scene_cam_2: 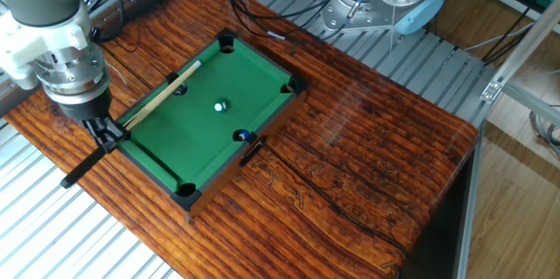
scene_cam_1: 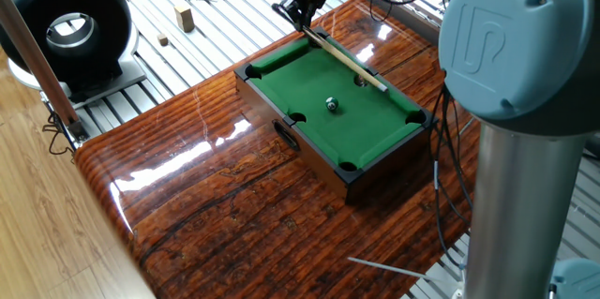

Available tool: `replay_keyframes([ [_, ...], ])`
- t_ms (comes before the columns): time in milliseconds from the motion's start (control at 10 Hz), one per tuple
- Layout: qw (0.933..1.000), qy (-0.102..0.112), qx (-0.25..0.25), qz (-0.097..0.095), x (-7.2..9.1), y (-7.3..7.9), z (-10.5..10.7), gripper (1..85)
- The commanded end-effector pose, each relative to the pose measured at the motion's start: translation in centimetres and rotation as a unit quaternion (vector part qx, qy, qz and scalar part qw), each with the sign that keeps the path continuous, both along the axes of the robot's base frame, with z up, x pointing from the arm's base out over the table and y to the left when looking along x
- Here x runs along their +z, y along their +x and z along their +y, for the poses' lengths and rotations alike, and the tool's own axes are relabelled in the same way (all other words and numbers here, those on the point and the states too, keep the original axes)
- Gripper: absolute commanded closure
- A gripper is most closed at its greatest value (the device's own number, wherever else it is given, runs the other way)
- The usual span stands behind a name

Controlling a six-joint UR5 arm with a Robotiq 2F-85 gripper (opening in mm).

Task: Hit the pool ball

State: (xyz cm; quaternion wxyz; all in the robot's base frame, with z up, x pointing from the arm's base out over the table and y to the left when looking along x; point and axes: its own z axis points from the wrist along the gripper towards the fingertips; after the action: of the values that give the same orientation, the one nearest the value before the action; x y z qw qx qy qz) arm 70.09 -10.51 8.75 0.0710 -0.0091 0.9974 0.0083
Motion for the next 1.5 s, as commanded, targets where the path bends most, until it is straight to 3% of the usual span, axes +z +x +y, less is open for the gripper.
replay_keyframes([
  [0,0.9997,0.022,-0.008,0.008,2.2,-0.8,2.3,76.7],
  [100,0.9997,0.024,-0.007,-0.003,3.0,-0.4,3.5,84.7],
  [400,0.9978,0.051,0.036,-0.020,4.9,-1.2,8.9,84.7],
  [600,0.9965,0.028,0.070,-0.038,6.1,-1.4,10.5,84.7],
  [700,0.9952,0.026,0.082,-0.048,6.5,-1.4,11.8,84.7],
  [1000,0.9836,0.079,0.143,-0.077,7.8,-2.8,17.2,84.7],
  [1300,0.9801,0.039,0.178,-0.080,8.6,-3.6,15.9,84.7],
  [1400,0.9757,0.050,0.196,-0.085,8.6,-3.9,16.9,84.7],
])
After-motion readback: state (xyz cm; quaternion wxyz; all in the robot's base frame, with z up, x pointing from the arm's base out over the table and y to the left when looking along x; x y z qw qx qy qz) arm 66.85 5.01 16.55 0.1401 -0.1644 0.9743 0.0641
